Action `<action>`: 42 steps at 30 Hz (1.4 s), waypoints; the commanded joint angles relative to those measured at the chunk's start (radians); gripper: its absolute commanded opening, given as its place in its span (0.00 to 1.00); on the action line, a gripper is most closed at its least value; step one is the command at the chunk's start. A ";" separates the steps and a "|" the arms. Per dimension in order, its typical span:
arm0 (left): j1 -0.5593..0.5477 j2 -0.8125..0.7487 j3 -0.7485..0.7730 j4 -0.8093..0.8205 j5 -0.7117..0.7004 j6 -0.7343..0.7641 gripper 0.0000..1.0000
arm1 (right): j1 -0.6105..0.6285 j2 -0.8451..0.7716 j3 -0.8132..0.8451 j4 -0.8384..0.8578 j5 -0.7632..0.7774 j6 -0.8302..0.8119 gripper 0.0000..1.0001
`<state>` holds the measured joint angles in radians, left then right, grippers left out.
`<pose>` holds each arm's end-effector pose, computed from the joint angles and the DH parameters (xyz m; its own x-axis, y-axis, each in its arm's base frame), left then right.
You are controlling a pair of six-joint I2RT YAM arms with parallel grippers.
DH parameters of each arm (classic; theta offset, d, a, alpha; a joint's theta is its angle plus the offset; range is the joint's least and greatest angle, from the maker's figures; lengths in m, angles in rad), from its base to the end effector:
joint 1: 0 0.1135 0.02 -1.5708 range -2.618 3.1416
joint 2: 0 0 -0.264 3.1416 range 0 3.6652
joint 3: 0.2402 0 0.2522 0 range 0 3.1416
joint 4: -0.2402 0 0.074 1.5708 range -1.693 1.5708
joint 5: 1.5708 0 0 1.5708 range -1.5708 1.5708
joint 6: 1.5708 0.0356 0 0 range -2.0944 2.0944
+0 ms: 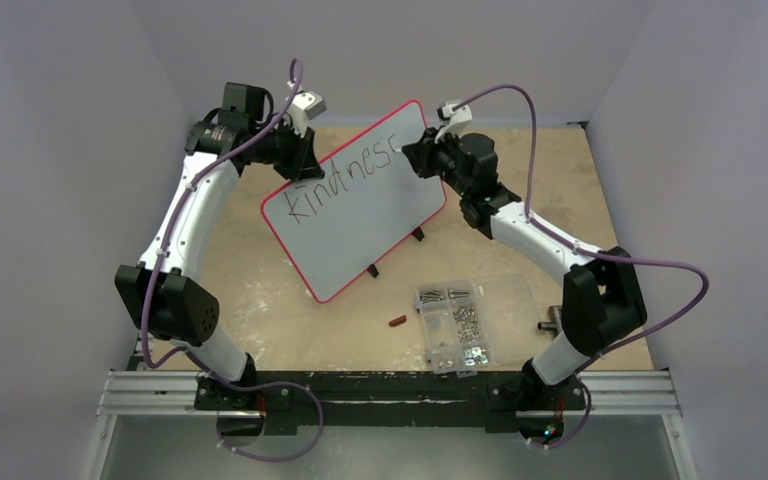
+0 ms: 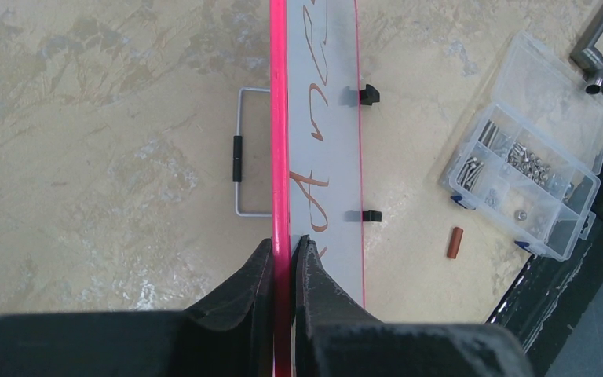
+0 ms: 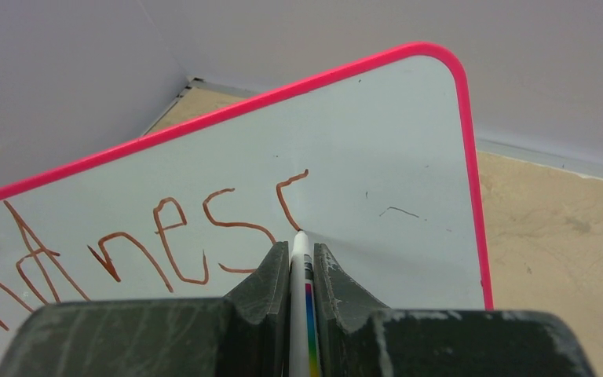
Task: Write a sentence on the whiteboard
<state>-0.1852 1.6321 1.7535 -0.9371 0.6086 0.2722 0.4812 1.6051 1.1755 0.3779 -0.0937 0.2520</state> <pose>0.3332 -0.0831 0.3911 -0.5452 0.3266 -0.7721 0.7089 0.6712 -0.2167 0.3407 0.1816 0.3242 -0.1799 0.1861 -0.9659 -0.5150 0.8188 0.2537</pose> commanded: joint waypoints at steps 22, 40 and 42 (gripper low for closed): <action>-0.011 -0.020 -0.017 -0.027 -0.048 0.092 0.00 | -0.012 -0.038 -0.036 -0.056 0.073 -0.030 0.00; -0.011 -0.021 -0.018 -0.029 -0.051 0.092 0.00 | -0.009 -0.038 0.017 -0.017 -0.084 0.008 0.00; -0.011 -0.021 -0.018 -0.028 -0.051 0.093 0.00 | -0.009 -0.056 0.010 -0.026 -0.078 0.005 0.00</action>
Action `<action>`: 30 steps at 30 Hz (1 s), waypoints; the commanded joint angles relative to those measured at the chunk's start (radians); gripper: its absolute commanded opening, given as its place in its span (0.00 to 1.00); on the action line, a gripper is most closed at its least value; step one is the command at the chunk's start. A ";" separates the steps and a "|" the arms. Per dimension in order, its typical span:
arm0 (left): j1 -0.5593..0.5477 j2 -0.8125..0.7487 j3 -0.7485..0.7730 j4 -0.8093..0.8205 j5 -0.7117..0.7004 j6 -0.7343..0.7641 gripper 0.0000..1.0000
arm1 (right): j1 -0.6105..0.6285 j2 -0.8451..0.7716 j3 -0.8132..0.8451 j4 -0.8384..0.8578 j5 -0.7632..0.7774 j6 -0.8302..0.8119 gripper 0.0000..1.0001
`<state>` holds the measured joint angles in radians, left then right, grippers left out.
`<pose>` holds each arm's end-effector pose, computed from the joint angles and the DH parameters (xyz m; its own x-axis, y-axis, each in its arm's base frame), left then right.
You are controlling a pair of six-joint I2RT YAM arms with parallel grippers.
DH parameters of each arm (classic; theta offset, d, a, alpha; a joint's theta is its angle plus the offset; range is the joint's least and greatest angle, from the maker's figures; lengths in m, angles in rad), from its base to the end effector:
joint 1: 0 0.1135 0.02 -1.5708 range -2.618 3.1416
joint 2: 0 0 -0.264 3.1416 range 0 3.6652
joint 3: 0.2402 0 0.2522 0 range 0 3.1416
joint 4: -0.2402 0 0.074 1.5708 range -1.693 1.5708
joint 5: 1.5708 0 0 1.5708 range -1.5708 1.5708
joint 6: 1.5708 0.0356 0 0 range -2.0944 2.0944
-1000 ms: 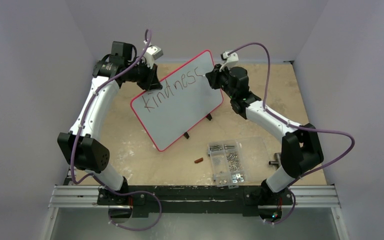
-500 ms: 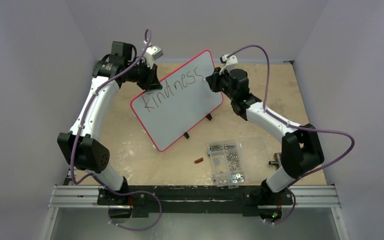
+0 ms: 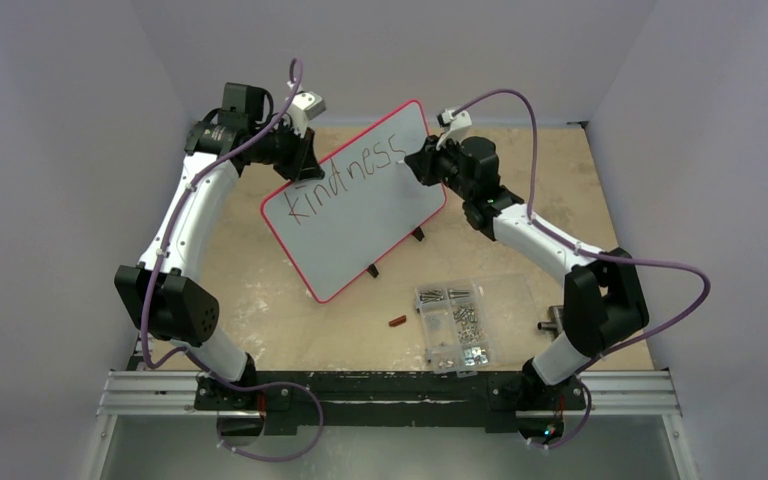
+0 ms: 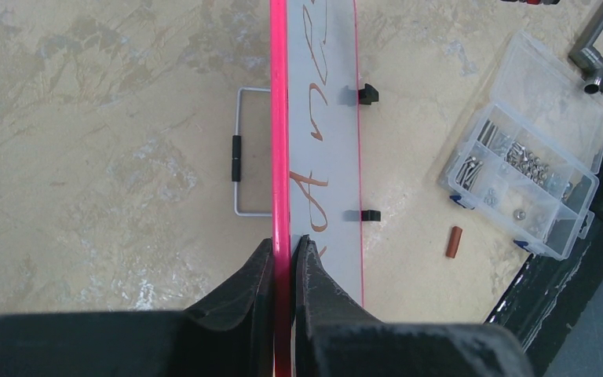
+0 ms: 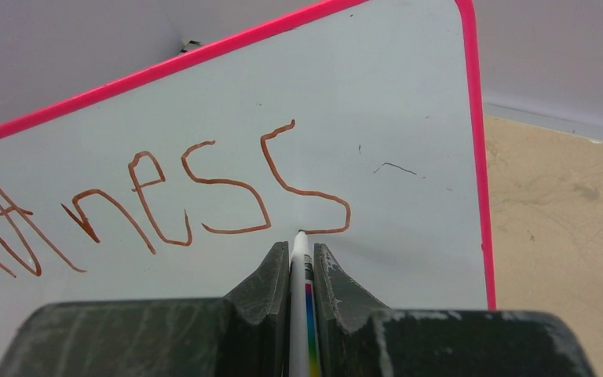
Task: Write a sentence on the whiteboard
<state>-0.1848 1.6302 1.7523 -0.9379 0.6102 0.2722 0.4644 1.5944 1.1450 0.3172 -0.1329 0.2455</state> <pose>0.3326 -0.0829 0.3913 -0.5452 0.3261 -0.7723 0.7093 0.6704 -0.2177 0.3388 0.1750 0.3106 -0.2508 0.1438 -0.9573 -0.5159 0.8169 0.2579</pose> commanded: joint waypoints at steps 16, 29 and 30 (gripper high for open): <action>-0.012 -0.015 -0.012 -0.024 -0.064 0.075 0.00 | 0.016 -0.223 -0.107 0.006 -0.084 0.079 0.00; -0.014 -0.023 0.005 -0.017 -0.067 0.027 0.00 | 0.177 -0.317 -0.179 -0.043 0.017 -0.016 0.00; -0.013 -0.025 0.003 -0.017 -0.067 0.026 0.00 | 0.188 -0.320 -0.190 -0.033 0.011 -0.021 0.00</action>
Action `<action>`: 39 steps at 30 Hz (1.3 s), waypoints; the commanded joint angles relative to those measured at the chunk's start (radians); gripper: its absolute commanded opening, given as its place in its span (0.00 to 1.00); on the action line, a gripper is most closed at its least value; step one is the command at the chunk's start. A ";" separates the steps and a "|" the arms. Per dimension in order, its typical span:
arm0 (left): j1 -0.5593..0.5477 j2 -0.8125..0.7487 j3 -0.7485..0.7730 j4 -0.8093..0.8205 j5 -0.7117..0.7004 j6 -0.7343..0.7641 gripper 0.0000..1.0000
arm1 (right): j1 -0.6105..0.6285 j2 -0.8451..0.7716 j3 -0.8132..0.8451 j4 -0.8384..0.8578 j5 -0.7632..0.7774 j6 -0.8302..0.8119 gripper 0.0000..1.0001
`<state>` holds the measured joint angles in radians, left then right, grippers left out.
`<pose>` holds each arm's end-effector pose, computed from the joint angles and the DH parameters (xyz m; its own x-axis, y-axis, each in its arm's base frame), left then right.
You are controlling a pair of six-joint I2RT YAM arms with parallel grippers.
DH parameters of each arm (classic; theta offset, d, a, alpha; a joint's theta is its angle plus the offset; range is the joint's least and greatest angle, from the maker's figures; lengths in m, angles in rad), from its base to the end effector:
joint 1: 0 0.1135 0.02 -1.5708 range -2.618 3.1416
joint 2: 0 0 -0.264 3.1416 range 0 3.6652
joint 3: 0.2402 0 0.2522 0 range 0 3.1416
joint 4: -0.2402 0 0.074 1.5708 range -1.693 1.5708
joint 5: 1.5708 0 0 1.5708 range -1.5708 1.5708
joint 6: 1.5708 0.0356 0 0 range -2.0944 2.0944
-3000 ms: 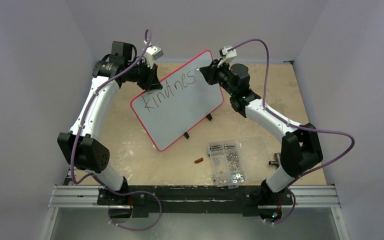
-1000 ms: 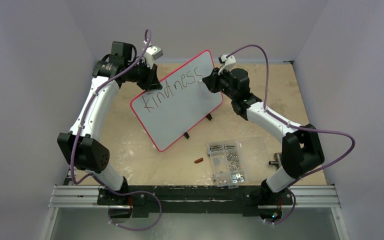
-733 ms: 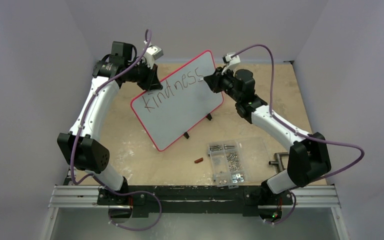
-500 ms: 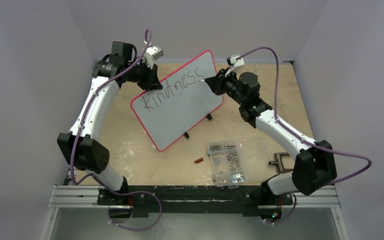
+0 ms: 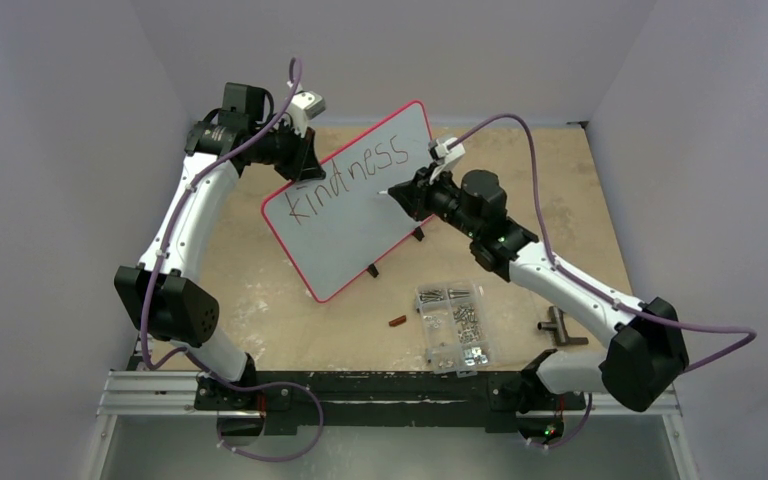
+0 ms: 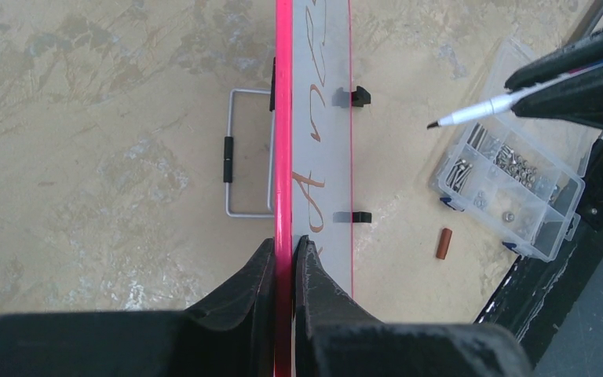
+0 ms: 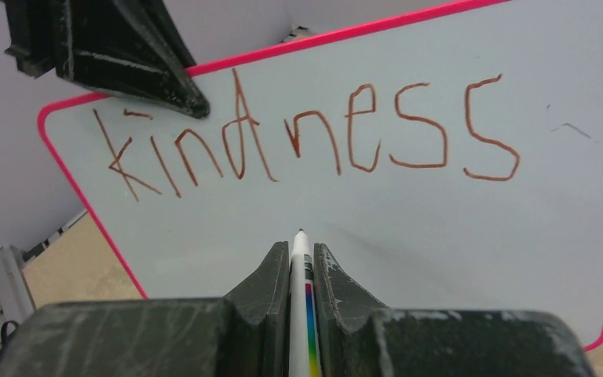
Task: Write a sentence on the whiteboard
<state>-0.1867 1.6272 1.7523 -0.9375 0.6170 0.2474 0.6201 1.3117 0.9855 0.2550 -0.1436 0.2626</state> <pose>0.3316 -0.0836 0.3924 -0.5588 0.3088 -0.7697 0.7006 0.6724 -0.2388 0.2514 0.1858 0.3393 -0.2354 0.1476 -0.9606 -0.6526 0.7085 0.2688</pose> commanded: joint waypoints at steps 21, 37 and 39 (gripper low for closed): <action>-0.007 -0.046 -0.061 0.069 -0.142 -0.033 0.00 | 0.279 0.047 -0.052 0.221 -0.066 -0.149 0.00; 0.021 -0.021 -0.081 0.094 -0.121 -0.055 0.00 | 0.388 0.189 -0.098 0.449 0.028 -0.144 0.00; 0.022 -0.002 -0.070 0.077 -0.125 -0.055 0.00 | 0.388 0.208 -0.100 0.470 0.045 -0.148 0.00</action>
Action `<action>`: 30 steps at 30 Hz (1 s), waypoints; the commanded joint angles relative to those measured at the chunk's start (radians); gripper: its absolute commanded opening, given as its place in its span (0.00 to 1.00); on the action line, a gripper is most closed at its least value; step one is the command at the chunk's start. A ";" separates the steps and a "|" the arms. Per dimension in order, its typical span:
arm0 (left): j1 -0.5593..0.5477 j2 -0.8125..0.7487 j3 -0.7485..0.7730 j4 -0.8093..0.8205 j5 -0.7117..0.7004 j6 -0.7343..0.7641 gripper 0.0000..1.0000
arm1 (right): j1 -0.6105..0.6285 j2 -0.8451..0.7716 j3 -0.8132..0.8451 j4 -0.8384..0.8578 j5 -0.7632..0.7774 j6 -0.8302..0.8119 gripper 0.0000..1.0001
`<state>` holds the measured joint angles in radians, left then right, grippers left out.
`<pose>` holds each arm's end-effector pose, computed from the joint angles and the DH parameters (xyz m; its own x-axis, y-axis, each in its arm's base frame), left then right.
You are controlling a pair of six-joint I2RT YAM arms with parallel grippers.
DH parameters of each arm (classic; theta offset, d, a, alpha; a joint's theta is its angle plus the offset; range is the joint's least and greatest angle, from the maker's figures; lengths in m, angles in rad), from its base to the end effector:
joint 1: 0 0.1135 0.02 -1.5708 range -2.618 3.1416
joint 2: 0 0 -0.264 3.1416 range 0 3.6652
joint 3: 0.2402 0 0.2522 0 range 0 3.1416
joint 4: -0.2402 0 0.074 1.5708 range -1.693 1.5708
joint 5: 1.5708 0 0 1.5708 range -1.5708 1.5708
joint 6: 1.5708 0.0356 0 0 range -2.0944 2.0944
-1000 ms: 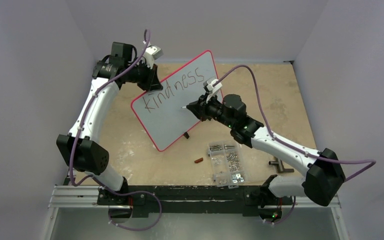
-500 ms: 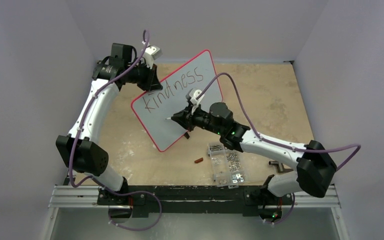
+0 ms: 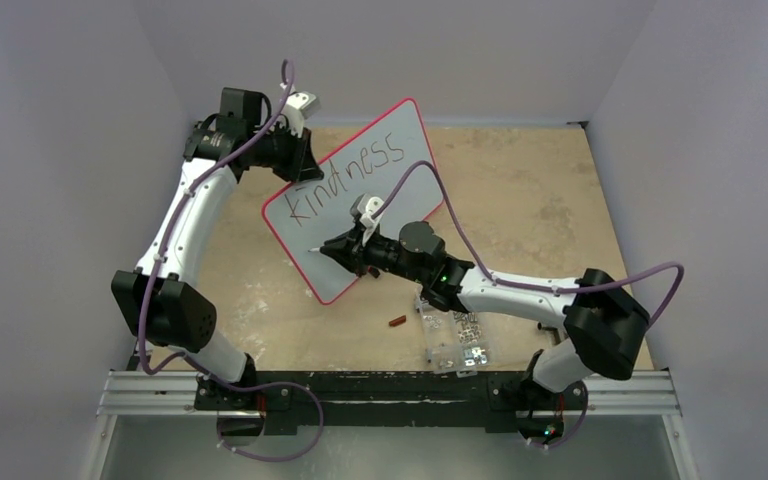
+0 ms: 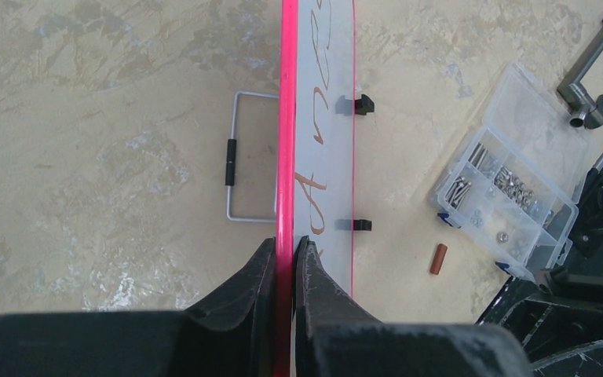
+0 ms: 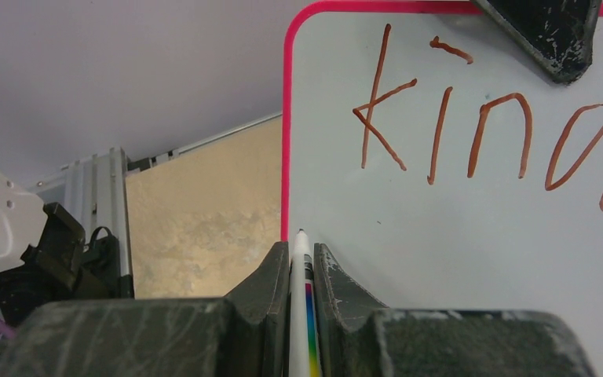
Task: Write a sentence on the whiteboard
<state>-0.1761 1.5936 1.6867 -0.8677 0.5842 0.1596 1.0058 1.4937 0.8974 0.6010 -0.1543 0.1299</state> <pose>0.3298 -0.0786 0.3874 -0.5950 0.2405 -0.7669 0.6369 0.7232 -0.2673 0.1802 0.2945 0.2893 -0.1163 0.0557 -0.9917 -0.9094 0.3954 0.1288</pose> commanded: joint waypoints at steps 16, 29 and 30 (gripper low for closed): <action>0.010 0.064 0.015 -0.013 -0.081 0.022 0.00 | 0.002 0.109 0.033 0.108 0.079 -0.047 0.00; 0.010 0.083 0.024 -0.018 -0.080 0.021 0.00 | 0.000 0.156 0.067 0.080 0.133 -0.042 0.00; 0.009 0.083 0.025 -0.019 -0.082 0.021 0.00 | -0.001 0.154 0.069 0.080 0.138 -0.041 0.00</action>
<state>-0.1600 1.6444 1.7039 -0.8459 0.5999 0.1406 1.0077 1.6424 0.9218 0.6598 -0.0792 0.1043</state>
